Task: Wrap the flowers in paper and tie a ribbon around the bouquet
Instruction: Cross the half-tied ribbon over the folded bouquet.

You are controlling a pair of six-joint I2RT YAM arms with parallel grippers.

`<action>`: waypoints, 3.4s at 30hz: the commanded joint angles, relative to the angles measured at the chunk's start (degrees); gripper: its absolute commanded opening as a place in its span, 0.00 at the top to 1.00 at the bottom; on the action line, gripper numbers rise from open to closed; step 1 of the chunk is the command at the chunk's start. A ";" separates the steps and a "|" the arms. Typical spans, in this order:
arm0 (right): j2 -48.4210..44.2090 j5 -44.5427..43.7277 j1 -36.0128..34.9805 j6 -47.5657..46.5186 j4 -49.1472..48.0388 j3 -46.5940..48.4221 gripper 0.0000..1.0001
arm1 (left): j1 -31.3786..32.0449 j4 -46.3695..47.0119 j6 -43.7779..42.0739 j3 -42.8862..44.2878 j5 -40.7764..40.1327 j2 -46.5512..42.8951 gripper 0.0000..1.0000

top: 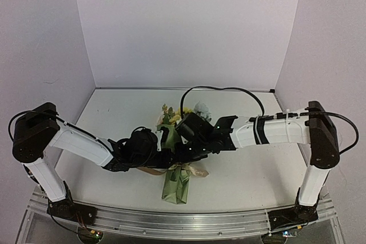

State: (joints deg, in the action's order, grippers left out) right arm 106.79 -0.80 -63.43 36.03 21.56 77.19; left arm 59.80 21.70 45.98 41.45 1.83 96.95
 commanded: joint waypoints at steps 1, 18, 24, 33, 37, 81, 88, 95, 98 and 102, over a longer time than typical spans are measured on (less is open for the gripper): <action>0.54 -1.82 0.17 -1.44 0.39 1.58 0.76 | -0.30 0.80 0.24 -0.32 -0.28 -1.54 0.97; 1.75 -4.46 0.64 -0.99 0.41 2.48 0.95 | -0.32 1.06 0.34 -0.05 0.14 -0.90 0.97; 0.26 -4.69 0.61 -0.45 0.25 2.23 1.00 | -0.39 0.83 0.30 0.45 0.27 -0.55 0.97; -3.75 -0.82 0.45 1.54 -3.50 -1.08 1.00 | -0.36 0.38 0.32 1.59 0.50 0.26 0.96; -4.95 0.56 0.05 3.54 -5.45 -3.72 1.00 | -0.38 -0.32 0.49 2.27 0.57 0.78 0.96; 0.69 4.04 -0.20 10.20 -8.80 -6.74 1.00 | 0.06 -9.57 -3.38 0.91 0.90 -11.67 0.85; -0.26 4.50 -0.44 9.09 -8.73 -7.00 1.00 | -1.51 -13.83 -2.16 2.68 1.97 -16.02 0.82; -2.25 2.84 -1.63 7.30 -9.32 -7.84 1.00 | -6.15 -20.82 -4.44 10.77 10.23 -9.94 0.82; -2.42 2.62 -1.86 6.86 -9.37 -8.05 1.00 | -6.48 -23.87 -6.00 14.24 13.28 -6.61 0.82; -3.01 1.95 -2.16 7.01 -9.54 -9.03 1.00 | -6.57 -27.23 -7.10 17.76 15.03 -3.82 0.83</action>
State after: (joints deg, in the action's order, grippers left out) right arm 106.83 3.32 -65.05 43.92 12.87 69.18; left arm 53.30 -0.18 41.44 54.48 12.72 90.89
